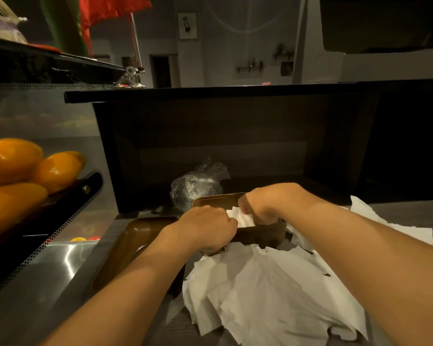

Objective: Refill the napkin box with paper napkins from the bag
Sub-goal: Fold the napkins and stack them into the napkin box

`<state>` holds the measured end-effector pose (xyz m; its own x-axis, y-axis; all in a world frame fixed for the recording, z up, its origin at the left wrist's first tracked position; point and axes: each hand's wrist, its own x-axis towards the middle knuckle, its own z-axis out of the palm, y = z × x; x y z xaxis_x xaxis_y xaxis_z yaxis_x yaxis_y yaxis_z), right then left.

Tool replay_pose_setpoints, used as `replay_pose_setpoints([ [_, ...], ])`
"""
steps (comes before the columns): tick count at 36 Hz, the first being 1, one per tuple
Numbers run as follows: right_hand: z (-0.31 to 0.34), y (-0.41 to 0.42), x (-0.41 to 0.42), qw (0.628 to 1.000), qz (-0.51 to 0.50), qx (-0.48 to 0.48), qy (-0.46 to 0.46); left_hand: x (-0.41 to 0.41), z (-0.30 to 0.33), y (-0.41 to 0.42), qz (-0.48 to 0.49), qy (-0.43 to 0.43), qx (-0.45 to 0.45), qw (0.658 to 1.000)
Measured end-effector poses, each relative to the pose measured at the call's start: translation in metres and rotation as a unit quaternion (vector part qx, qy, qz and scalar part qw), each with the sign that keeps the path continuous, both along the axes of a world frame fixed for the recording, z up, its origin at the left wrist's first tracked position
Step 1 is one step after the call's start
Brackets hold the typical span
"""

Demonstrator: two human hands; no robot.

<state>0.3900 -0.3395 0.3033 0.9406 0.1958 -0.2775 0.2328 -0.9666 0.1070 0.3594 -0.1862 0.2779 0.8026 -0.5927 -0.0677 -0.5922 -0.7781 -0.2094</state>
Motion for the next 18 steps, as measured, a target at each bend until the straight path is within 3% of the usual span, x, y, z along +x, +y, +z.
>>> replay_pose_setpoints([
  [4, 0.007, -0.009, 0.004, 0.996, -0.018, 0.074, 0.037, -0.006, -0.001, 0.001, 0.031, 0.011, -0.049, 0.998],
  [7, 0.013, -0.024, -0.001, 0.986, -0.001, 0.154, -0.062, -0.007, -0.004, 0.004, 0.064, 0.016, -0.125, 0.99],
  [10, 0.025, -0.043, -0.015, 0.956, 0.001, 0.224, -0.19, -0.012, -0.006, 0.004, 0.097, -0.033, -0.247, 0.963],
  [14, 0.036, -0.055, -0.047, 0.942, -0.002, 0.266, -0.204, -0.025, -0.005, -0.002, 0.133, -0.068, -0.357, 0.922],
  [18, 0.03, -0.053, -0.076, 0.929, 0.031, 0.315, -0.193, -0.045, -0.004, -0.007, 0.091, -0.132, -0.454, 0.876],
])
